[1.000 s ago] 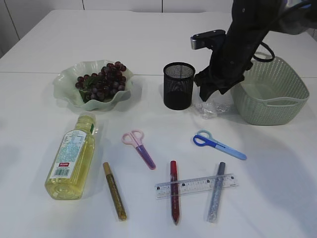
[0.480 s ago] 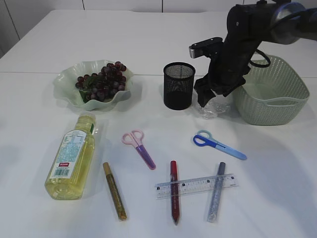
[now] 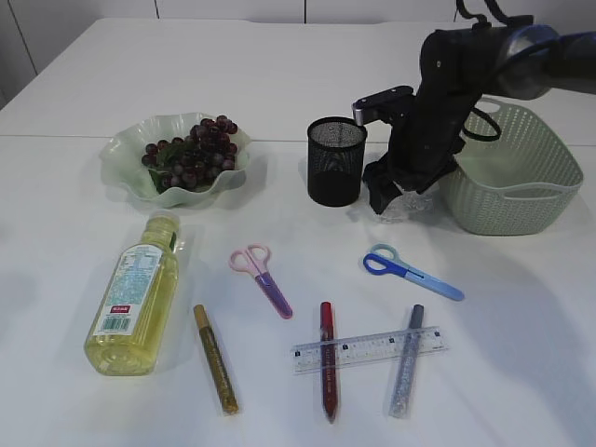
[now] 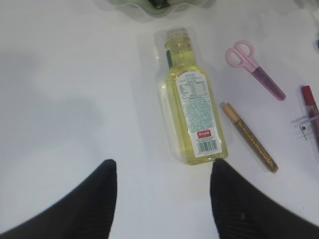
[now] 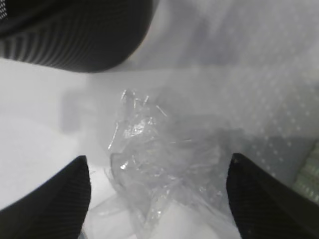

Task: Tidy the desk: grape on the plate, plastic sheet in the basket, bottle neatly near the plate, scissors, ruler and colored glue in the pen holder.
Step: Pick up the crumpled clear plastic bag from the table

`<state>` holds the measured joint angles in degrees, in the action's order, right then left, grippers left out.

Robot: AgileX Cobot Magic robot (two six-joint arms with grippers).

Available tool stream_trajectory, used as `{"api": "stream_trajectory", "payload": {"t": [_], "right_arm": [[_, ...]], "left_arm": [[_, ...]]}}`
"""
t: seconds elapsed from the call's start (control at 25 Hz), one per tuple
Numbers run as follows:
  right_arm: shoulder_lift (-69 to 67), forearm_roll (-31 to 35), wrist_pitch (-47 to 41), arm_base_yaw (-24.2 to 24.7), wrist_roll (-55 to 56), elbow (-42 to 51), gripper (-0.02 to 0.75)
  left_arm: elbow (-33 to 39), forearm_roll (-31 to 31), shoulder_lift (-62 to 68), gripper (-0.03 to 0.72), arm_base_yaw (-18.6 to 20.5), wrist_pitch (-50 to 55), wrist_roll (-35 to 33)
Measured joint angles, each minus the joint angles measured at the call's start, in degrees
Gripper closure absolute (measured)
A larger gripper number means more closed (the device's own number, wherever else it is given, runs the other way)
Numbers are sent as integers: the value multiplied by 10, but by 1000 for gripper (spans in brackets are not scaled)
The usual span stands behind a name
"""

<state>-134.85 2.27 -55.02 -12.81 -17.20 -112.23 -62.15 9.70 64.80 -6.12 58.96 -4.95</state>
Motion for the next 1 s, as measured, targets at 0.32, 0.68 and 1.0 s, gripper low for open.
{"api": "stream_trajectory", "payload": {"t": [0.32, 0.68, 1.0], "right_arm": [[-12, -3, 6, -1, -1, -2, 82], [-19, -3, 8, -1, -1, -2, 137], [-19, -3, 8, -1, -1, -2, 232]], "left_arm": [[0, 0, 0, 253, 0, 0, 0], [0, 0, 0, 253, 0, 0, 0], [0, 0, 0, 253, 0, -1, 0]]}}
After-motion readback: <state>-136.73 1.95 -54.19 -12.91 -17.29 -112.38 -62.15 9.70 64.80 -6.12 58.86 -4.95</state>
